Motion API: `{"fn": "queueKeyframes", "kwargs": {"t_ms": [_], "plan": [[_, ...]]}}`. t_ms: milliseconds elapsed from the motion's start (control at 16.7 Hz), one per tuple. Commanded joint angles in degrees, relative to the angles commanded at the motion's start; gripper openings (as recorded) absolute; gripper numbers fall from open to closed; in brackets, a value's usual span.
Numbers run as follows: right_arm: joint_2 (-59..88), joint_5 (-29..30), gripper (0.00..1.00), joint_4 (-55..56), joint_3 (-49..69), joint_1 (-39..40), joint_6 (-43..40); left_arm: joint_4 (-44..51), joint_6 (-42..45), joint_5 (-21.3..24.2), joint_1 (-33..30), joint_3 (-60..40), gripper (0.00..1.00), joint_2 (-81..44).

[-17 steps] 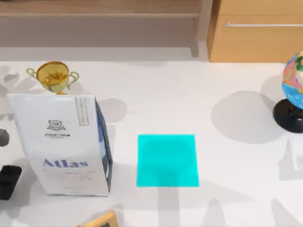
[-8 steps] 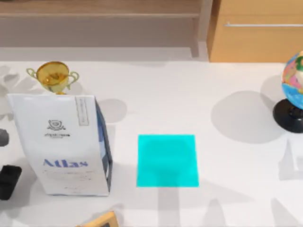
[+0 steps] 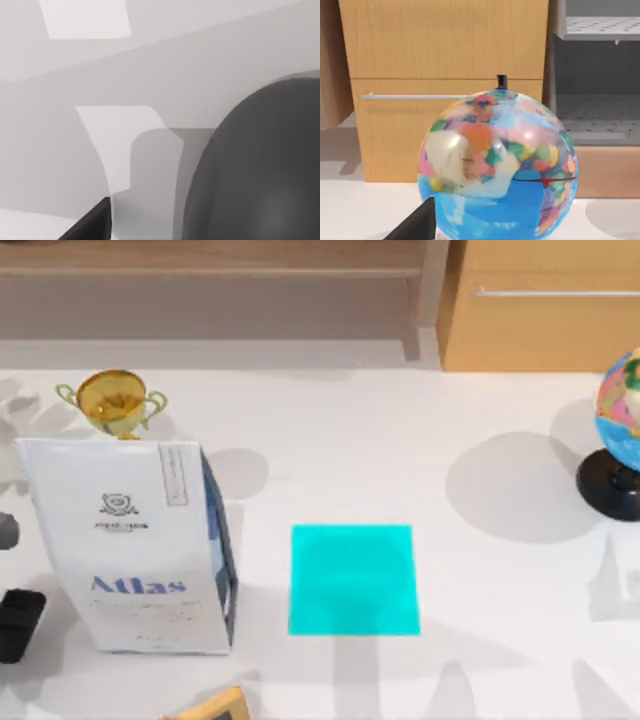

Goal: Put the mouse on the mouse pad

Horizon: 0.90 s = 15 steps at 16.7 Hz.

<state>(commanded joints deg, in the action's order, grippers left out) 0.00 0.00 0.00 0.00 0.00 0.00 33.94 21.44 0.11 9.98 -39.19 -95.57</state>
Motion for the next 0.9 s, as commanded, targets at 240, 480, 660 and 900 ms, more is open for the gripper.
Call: {"fn": "queueKeyframes", "kwargs": {"t_ms": [240,480,660,900], "plan": [[0.0,0.0,1.0,0.0,0.0,0.0,0.0,6.24,0.24,0.51,0.35,-3.76,0.0,4.58],[0.0,0.0,1.0,0.0,0.0,0.0,0.0,17.39,0.32,0.4,0.36,-10.24,0.0,8.33],[0.0,0.0,1.0,0.0,0.0,0.0,0.0,26.14,0.07,0.46,0.14,-15.24,0.0,11.72],[0.0,0.0,1.0,0.0,0.0,0.0,0.0,29.58,-0.22,0.54,-0.13,-17.67,0.0,13.86]]}}
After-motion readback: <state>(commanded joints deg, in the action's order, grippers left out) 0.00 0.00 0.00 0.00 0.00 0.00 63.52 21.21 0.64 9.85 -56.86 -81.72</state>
